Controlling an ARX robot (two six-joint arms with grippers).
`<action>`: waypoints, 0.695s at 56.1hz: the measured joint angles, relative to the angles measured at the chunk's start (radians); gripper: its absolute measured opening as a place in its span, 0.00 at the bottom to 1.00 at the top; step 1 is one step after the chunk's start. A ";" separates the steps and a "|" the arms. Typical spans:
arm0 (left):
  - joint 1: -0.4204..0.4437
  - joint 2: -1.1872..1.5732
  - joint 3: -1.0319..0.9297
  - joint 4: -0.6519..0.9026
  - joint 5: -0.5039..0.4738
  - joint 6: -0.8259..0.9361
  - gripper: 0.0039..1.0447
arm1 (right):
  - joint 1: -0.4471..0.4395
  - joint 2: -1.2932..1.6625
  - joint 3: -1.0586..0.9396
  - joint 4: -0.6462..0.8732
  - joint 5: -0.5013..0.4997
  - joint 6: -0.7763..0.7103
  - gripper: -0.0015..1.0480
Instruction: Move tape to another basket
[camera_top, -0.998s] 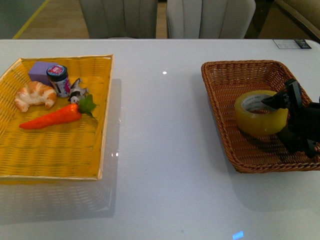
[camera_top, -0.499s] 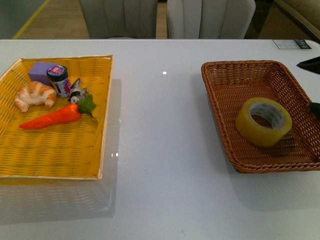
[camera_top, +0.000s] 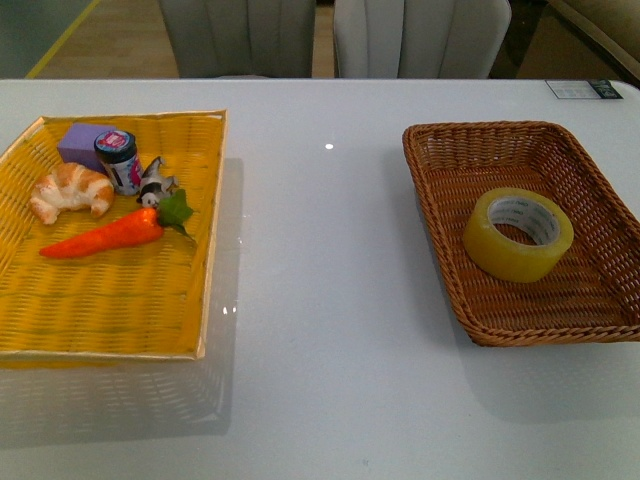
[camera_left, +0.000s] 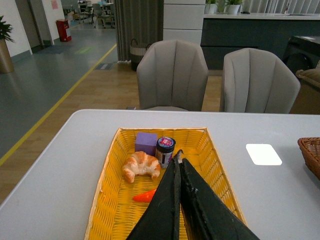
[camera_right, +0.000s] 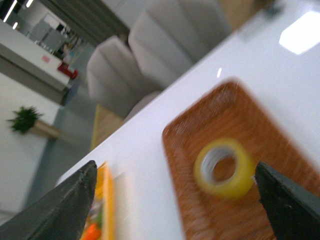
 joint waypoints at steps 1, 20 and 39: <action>0.000 0.000 0.000 0.000 0.000 0.000 0.01 | -0.008 -0.053 -0.015 -0.003 0.006 -0.061 0.83; 0.000 0.000 0.000 0.000 0.000 0.000 0.01 | 0.101 -0.517 -0.161 -0.203 0.150 -0.590 0.26; 0.000 -0.001 0.000 0.000 0.000 0.000 0.01 | 0.254 -0.631 -0.226 -0.248 0.321 -0.620 0.02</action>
